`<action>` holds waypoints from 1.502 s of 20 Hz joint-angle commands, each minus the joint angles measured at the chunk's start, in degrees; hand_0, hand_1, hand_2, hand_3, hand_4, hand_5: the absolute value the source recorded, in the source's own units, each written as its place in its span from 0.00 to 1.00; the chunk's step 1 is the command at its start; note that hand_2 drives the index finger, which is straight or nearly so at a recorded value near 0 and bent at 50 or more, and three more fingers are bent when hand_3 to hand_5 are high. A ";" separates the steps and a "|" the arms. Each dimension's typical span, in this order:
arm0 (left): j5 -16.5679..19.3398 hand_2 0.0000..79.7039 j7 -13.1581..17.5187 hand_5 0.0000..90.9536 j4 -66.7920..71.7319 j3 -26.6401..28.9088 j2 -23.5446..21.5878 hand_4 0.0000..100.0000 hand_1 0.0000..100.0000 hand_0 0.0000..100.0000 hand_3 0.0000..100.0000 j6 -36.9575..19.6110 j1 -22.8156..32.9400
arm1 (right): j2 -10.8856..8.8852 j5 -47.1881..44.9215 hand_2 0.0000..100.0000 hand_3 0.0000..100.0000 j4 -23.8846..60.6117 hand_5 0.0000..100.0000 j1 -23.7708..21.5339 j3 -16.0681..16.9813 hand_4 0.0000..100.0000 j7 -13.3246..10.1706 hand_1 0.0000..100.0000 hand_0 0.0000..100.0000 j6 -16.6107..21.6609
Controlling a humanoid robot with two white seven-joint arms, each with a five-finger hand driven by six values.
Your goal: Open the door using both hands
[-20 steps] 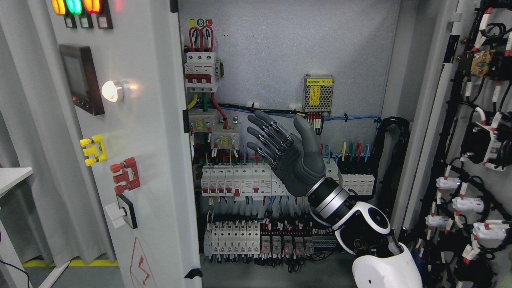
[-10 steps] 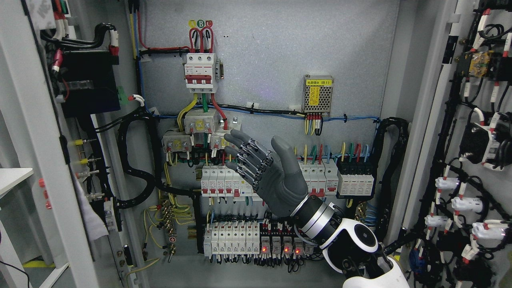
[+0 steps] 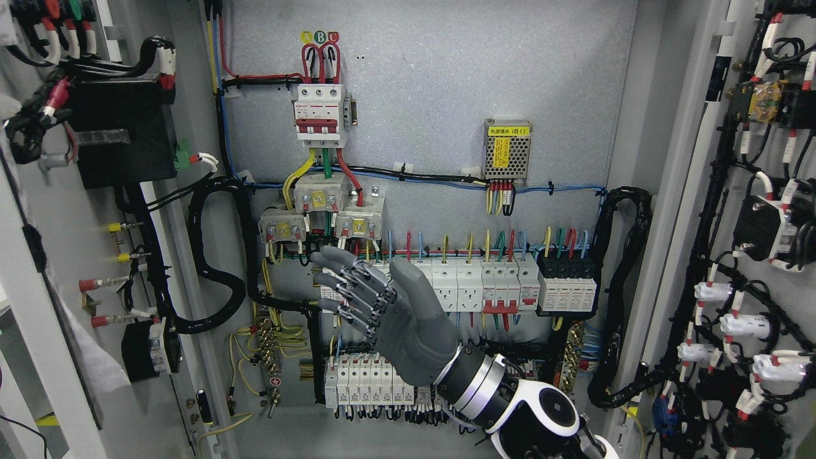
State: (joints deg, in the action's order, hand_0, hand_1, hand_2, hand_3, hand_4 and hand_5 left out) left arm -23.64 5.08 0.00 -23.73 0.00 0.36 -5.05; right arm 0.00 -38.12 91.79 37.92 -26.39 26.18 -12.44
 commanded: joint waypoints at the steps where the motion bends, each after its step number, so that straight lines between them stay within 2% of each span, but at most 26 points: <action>1: 0.00 0.03 0.28 0.00 1.14 0.00 0.00 0.04 0.00 0.30 0.03 0.00 -0.05 | 0.00 -0.03 0.00 0.00 4.01 0.00 -1.97 -11.13 0.00 0.18 0.00 0.22 0.05; 9: 0.00 0.03 0.28 0.00 1.14 0.00 0.00 0.04 0.00 0.30 0.03 -0.09 -0.05 | 0.00 -0.11 0.00 0.00 4.53 0.00 -1.35 -16.85 0.00 0.01 0.00 0.22 3.74; 14: 0.00 0.03 0.28 0.00 1.14 0.00 0.00 0.04 0.00 0.30 0.03 -0.09 0.04 | 0.00 -0.11 0.00 0.00 5.77 0.00 -0.04 -20.27 0.00 0.01 0.00 0.22 4.18; 25: 0.00 0.03 0.28 0.00 1.14 0.00 0.00 0.04 0.00 0.29 0.03 -0.09 0.57 | 0.00 -3.45 0.00 0.00 3.74 0.00 3.39 -22.83 0.00 -0.25 0.00 0.22 4.18; 30: 0.00 0.03 0.28 0.00 1.14 0.00 0.00 0.04 0.00 0.30 0.03 -0.18 0.57 | 0.00 -6.70 0.00 0.00 3.48 0.00 6.81 -23.09 0.00 -0.26 0.00 0.22 4.09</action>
State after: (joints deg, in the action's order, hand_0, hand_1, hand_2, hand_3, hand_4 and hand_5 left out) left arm -23.64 5.40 0.00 -23.73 0.00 0.25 -4.59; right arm 0.00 -41.84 95.59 41.88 -46.29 25.98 -8.23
